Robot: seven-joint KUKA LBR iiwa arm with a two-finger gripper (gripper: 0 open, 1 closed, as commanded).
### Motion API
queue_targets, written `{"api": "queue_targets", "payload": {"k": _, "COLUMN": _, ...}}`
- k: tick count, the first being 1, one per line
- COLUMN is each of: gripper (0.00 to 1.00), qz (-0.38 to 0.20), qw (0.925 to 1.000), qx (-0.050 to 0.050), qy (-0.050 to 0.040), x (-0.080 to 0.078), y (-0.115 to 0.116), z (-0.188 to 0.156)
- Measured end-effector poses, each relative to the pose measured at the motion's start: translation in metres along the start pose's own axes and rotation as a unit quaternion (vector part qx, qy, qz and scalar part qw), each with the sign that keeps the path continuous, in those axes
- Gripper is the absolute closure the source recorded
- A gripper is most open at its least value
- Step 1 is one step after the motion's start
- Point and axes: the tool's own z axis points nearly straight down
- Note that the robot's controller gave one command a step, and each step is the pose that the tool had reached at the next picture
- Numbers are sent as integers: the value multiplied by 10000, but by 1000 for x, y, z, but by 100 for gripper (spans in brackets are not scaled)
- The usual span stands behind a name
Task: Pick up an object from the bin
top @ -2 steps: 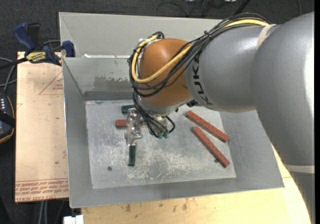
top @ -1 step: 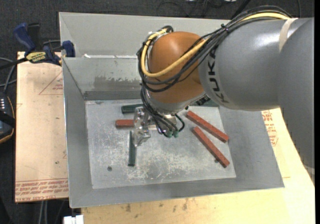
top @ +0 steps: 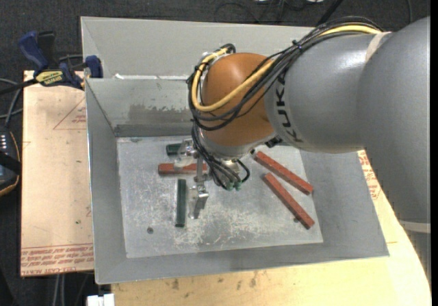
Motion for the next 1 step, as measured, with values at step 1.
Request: {"api": "queue_targets", "payload": {"k": 1, "gripper": 0, "qz": -4, "qw": 10000, "qx": 3, "qy": 23, "x": 0, "y": -1, "z": 8}}
